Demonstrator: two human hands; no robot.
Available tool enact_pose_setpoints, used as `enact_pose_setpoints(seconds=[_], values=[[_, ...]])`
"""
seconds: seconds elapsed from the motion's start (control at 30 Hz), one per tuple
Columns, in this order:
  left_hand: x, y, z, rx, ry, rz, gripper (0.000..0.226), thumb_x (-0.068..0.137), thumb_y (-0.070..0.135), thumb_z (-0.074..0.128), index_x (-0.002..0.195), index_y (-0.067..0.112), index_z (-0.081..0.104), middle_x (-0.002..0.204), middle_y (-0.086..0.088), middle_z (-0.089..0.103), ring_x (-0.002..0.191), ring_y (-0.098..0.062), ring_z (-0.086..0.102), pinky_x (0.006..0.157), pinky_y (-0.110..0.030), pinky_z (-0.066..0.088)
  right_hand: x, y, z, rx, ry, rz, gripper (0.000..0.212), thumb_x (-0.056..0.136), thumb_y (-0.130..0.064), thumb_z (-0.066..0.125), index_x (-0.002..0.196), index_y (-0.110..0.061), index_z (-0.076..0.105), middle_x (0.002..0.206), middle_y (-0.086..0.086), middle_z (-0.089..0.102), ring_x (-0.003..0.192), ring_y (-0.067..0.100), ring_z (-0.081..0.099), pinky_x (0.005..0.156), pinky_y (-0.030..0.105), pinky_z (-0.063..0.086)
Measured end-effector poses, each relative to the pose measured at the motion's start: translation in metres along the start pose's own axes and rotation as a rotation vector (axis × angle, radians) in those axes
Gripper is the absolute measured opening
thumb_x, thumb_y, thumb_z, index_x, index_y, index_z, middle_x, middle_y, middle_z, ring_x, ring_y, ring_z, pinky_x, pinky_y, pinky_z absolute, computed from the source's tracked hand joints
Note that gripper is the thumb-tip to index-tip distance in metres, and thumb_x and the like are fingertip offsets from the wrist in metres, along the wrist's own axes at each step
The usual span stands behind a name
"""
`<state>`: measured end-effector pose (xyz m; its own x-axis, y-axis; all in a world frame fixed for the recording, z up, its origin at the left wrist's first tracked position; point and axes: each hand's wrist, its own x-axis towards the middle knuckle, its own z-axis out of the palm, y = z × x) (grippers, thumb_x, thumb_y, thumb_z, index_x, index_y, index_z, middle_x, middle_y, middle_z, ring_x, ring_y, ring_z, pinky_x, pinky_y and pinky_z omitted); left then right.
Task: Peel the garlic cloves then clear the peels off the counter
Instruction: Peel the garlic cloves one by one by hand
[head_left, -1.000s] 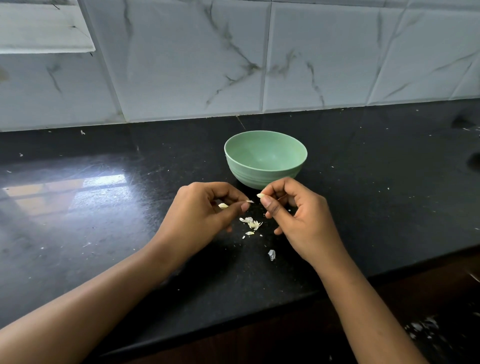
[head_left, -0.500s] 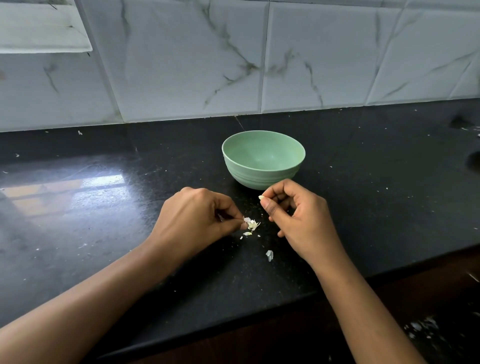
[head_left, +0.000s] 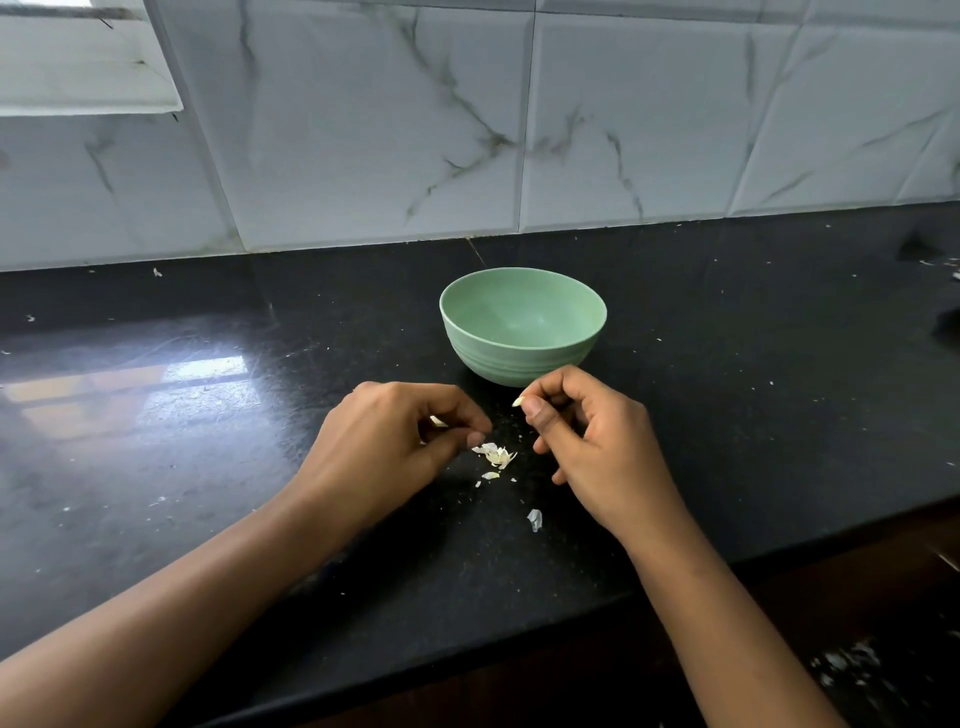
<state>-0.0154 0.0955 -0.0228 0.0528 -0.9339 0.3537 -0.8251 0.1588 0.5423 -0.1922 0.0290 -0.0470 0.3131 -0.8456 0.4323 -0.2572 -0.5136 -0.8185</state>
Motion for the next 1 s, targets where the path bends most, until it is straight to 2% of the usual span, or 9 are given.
enact_pose_setpoints(seconds=[0.07,0.17,0.23,0.4,0.53,0.6,0.7,0.87,1.0], values=[[0.000,-0.001,0.002,-0.013,-0.004,-0.004,0.023,0.087,0.031,0.064,0.100,0.049,0.062,0.077,0.032,0.066,0.070,0.006,0.063,0.072,-0.034,0.055,0.000,0.000,0.000,-0.001,0.003,-0.002,0.009,0.090,-0.023,0.062,0.081,-0.024,0.065,0.072,-0.012,0.063,0.066,0.010,0.062,0.056,0.031,0.055],[0.001,-0.003,0.002,-0.104,0.049,-0.005,0.050,0.089,0.006,0.057,0.115,0.049,0.057,0.094,0.029,0.069,0.093,0.010,0.063,0.084,-0.034,0.055,0.000,0.000,0.000,-0.001,-0.003,0.008,0.010,0.090,-0.023,0.061,0.081,-0.025,0.064,0.072,-0.011,0.063,0.065,0.010,0.062,0.056,0.032,0.055],[0.002,-0.003,0.002,-0.136,0.057,0.012,0.055,0.086,0.005,0.062,0.121,0.047,0.056,0.104,0.022,0.069,0.101,0.007,0.062,0.085,-0.033,0.055,0.000,-0.001,0.000,0.008,-0.017,0.013,0.009,0.091,-0.023,0.061,0.083,-0.023,0.065,0.070,-0.007,0.064,0.063,0.010,0.062,0.055,0.033,0.054],[-0.001,0.005,0.006,-0.214,0.042,0.058,0.024,0.078,0.031,0.075,0.100,0.039,0.071,0.087,0.024,0.072,0.083,0.009,0.066,0.076,-0.022,0.054,-0.003,-0.007,0.001,0.016,-0.087,-0.080,0.011,0.089,-0.030,0.059,0.080,-0.027,0.063,0.070,-0.010,0.064,0.064,0.010,0.062,0.052,0.029,0.051],[-0.001,0.006,0.002,-0.189,0.125,0.117,0.008,0.080,0.030,0.073,0.087,0.034,0.075,0.081,0.028,0.070,0.073,0.011,0.065,0.066,-0.013,0.050,-0.005,-0.014,0.001,0.008,-0.147,-0.148,0.015,0.092,-0.020,0.060,0.078,-0.024,0.064,0.068,-0.032,0.060,0.067,0.000,0.061,0.054,0.009,0.041],[-0.002,0.007,0.001,-0.200,0.126,0.119,0.004,0.080,0.034,0.073,0.084,0.034,0.074,0.077,0.028,0.070,0.069,0.011,0.065,0.064,-0.015,0.051,-0.005,-0.016,0.001,0.000,-0.162,-0.174,0.015,0.093,-0.021,0.058,0.079,-0.025,0.064,0.069,-0.034,0.059,0.068,-0.001,0.060,0.055,0.008,0.040],[-0.002,0.008,0.002,-0.228,0.122,0.092,0.001,0.081,0.034,0.071,0.081,0.035,0.072,0.072,0.026,0.069,0.066,0.007,0.066,0.064,-0.020,0.053,-0.005,-0.016,0.002,0.005,-0.154,-0.206,0.017,0.094,-0.026,0.056,0.080,-0.023,0.065,0.069,-0.031,0.058,0.066,0.000,0.058,0.060,0.009,0.038],[0.000,0.006,0.001,-0.336,0.124,-0.008,0.012,0.082,0.024,0.072,0.077,0.035,0.071,0.066,0.013,0.070,0.060,-0.004,0.064,0.061,-0.025,0.052,-0.003,-0.010,0.000,0.108,-0.049,-0.136,0.015,0.091,-0.033,0.055,0.081,-0.023,0.061,0.071,-0.006,0.060,0.058,0.010,0.058,0.052,0.017,0.041],[0.002,0.007,0.001,-0.395,0.090,-0.043,0.013,0.086,0.021,0.066,0.075,0.028,0.070,0.062,0.012,0.067,0.055,-0.001,0.061,0.059,-0.019,0.046,-0.002,-0.009,0.002,0.148,-0.103,-0.147,0.014,0.086,-0.023,0.063,0.097,-0.031,0.066,0.084,-0.012,0.064,0.069,0.015,0.064,0.058,0.018,0.048]])
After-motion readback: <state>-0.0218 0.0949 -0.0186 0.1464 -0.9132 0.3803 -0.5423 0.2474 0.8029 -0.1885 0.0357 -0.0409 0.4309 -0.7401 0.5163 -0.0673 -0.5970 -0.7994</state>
